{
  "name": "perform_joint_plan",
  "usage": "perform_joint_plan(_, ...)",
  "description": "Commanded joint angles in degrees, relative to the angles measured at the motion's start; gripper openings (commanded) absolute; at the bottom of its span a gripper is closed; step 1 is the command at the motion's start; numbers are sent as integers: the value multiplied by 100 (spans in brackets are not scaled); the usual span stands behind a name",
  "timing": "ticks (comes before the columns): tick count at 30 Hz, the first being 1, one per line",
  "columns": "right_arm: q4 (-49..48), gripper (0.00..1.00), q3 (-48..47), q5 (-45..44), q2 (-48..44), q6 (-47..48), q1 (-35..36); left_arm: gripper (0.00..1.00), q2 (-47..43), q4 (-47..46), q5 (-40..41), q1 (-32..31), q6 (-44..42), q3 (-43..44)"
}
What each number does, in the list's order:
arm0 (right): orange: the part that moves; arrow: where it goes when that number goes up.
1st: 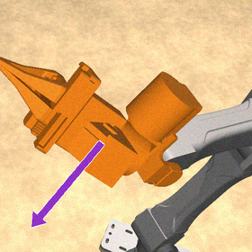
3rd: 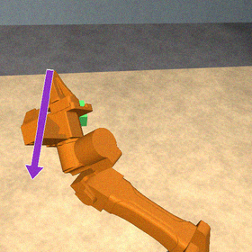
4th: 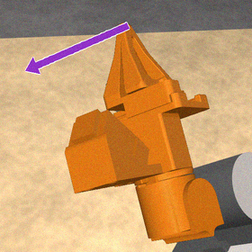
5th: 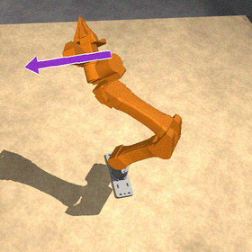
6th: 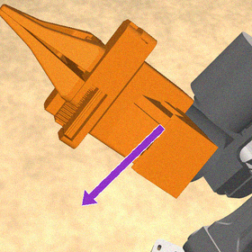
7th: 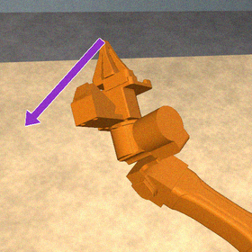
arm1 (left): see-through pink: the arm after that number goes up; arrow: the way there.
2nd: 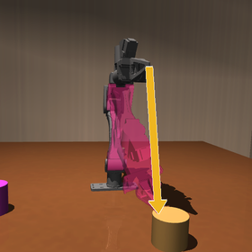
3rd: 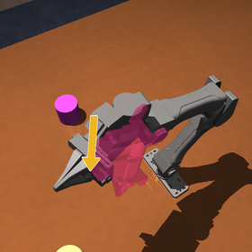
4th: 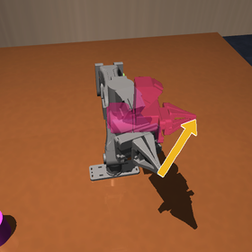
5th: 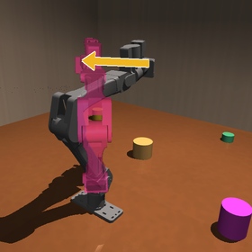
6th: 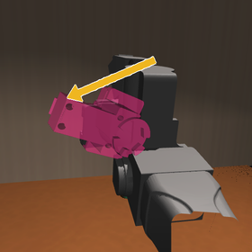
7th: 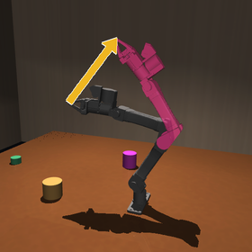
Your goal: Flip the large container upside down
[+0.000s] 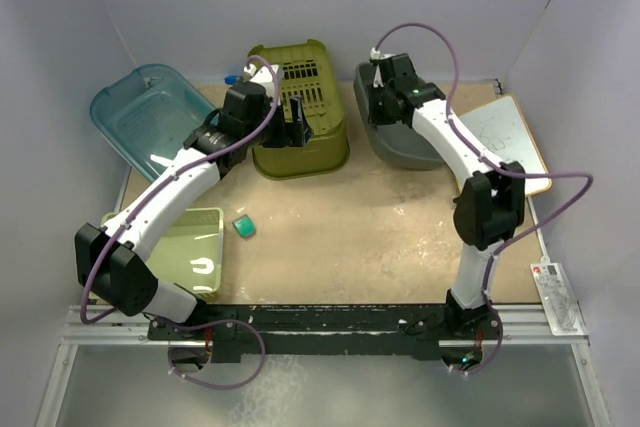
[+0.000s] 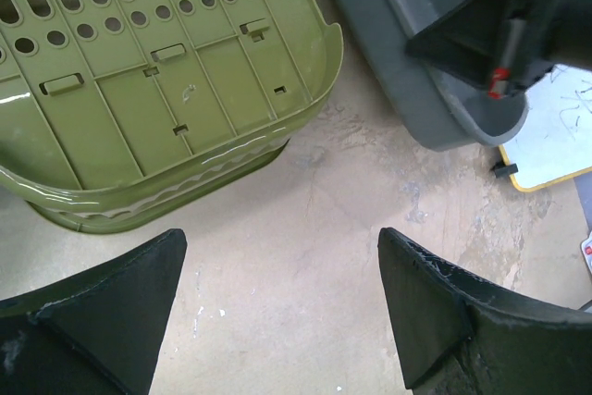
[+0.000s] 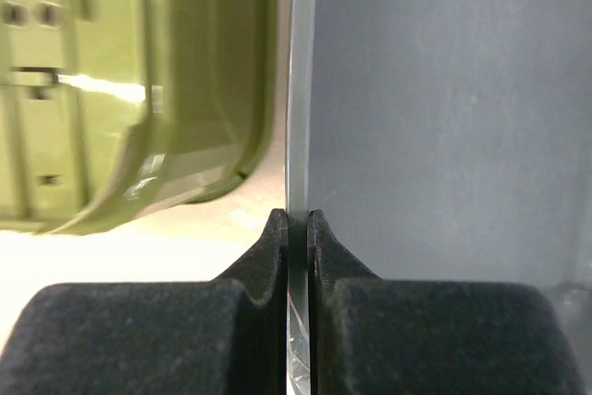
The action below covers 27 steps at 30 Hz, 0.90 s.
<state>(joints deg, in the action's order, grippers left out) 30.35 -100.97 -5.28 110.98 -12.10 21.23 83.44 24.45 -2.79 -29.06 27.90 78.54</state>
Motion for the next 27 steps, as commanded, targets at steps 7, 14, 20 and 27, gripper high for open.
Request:
perform_joint_plan(7, -573, 0, 69, 2356, -1077, -1630, -759, 82, -289, -204, -28, -3, -87, 52)
perform_joint_plan(14, -2839, 0, 1646, 4322, -1675, -3409, -1450, 82, -258, -234, -85, -3, -94, 40)
perform_joint_plan(20, -4686, 0, 2399, 5182, -1698, -4987, -1508, 82, -232, -239, -109, -3, -93, 42)
perform_joint_plan(27, -6403, 0, 2825, 5488, -1616, -6319, -1545, 82, -226, -238, -117, -3, -74, 61)
